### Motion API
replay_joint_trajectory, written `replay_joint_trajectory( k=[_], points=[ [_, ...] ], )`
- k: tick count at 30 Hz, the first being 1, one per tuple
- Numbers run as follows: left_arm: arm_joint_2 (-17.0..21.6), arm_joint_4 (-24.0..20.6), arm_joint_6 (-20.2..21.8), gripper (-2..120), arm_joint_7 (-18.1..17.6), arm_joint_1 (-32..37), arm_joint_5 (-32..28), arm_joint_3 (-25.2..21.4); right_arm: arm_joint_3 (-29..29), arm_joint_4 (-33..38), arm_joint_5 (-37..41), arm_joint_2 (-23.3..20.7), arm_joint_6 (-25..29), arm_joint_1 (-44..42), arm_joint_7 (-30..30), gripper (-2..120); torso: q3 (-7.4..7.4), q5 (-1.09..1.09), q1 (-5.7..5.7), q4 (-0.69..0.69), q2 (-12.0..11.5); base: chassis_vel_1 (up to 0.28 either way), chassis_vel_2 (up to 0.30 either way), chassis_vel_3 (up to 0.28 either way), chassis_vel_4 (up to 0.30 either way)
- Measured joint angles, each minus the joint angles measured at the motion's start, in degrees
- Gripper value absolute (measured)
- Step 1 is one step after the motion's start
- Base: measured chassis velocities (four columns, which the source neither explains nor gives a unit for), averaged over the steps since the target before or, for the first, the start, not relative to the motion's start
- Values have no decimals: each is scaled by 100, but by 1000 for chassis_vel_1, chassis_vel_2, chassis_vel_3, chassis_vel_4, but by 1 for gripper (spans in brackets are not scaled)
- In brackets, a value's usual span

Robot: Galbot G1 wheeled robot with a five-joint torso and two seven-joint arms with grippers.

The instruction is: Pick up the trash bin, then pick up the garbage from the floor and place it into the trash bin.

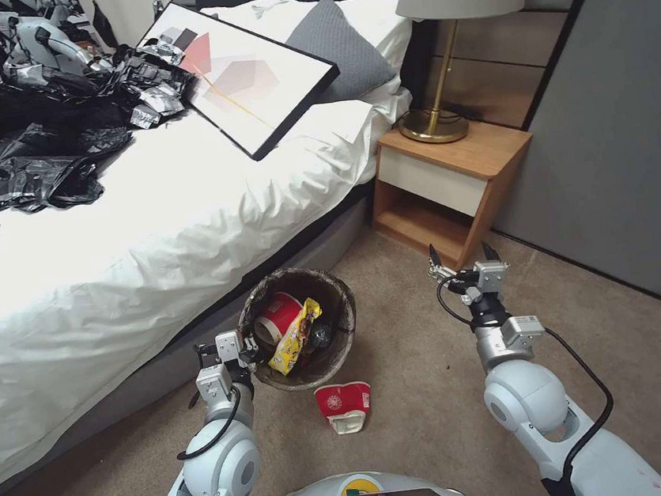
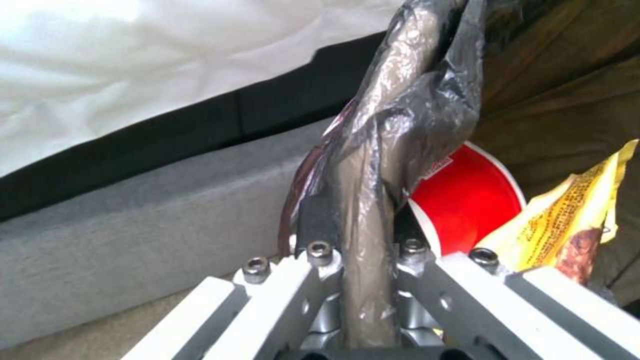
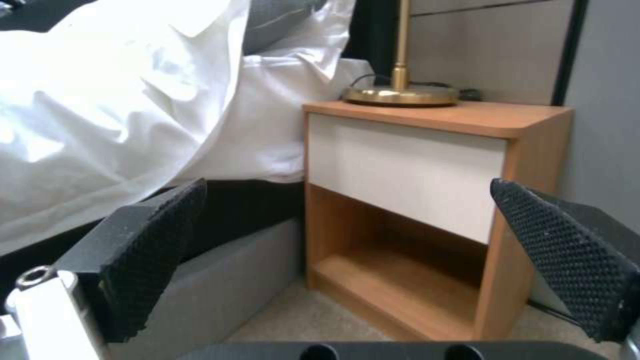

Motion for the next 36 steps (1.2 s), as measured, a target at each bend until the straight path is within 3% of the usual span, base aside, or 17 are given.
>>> replay_joint_trajectory(
  k=[36],
  points=[
    [-26, -56, -8, 0, -1, 73, 16, -13, -127, 10, 5, 57, -140, 99, 74, 100, 0, 1, 0, -1, 0, 23, 22, 23, 20]
  ],
)
